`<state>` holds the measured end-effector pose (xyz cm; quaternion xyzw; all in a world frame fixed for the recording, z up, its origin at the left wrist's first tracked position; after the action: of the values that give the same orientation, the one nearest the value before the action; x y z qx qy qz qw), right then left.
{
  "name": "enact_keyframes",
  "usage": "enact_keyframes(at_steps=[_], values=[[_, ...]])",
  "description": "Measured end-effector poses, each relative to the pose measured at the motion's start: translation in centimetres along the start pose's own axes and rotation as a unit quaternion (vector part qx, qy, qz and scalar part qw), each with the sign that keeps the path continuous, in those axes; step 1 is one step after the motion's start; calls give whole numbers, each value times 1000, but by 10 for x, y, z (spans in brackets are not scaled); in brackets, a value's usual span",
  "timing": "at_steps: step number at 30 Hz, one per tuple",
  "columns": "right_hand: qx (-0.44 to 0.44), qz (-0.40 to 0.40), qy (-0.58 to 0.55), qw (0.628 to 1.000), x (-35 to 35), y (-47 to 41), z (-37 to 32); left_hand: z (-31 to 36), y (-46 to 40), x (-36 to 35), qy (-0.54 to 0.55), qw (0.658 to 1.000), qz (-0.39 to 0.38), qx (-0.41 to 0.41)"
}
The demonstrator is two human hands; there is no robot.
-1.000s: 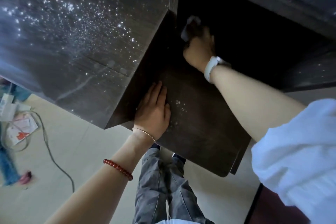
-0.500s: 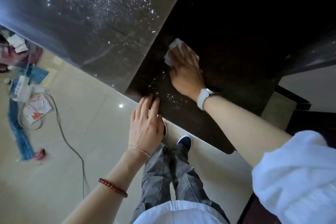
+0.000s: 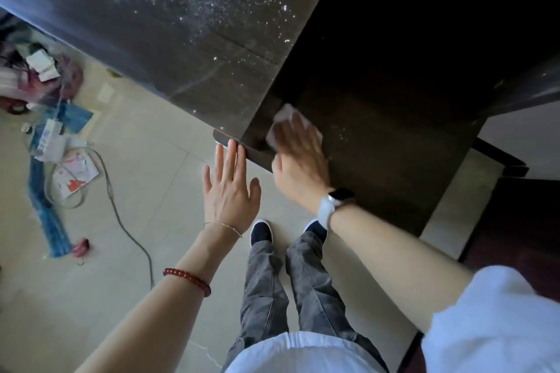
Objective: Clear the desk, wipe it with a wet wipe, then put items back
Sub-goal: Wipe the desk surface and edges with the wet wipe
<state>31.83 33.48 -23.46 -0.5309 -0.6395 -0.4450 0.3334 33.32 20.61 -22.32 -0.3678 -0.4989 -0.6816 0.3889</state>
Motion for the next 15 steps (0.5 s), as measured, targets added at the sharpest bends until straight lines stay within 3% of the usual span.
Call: enact_keyframes(at_steps=[3, 5, 10, 12, 15], values=[[121, -55, 33, 991, -1, 34, -7, -3, 1, 2, 1, 1000, -17, -15], [131, -51, 42, 989, 10, 20, 6, -4, 0, 6, -11, 999, -13, -29], [-92, 34, -21, 995, 24, -28, 15, -10, -1, 5, -35, 997, -31, -68], [-43, 12, -1, 999, 6, -5, -4, -13, -1, 5, -34, 996, -33, -80], [123, -44, 81, 988, -11, 50, -4, -14, -1, 7, -48, 994, -30, -93]])
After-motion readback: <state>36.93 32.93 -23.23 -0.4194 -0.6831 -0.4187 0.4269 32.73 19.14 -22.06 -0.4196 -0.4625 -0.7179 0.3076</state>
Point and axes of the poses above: each hand's wrist, its own y-axis away from the middle knuckle, its own x-axis out of the back of the hand, z = x × y, the point moved 4 cm from there along -y, towards the middle knuckle, and after that the axes turned 1 degree about -x, right-handed, at the moved point
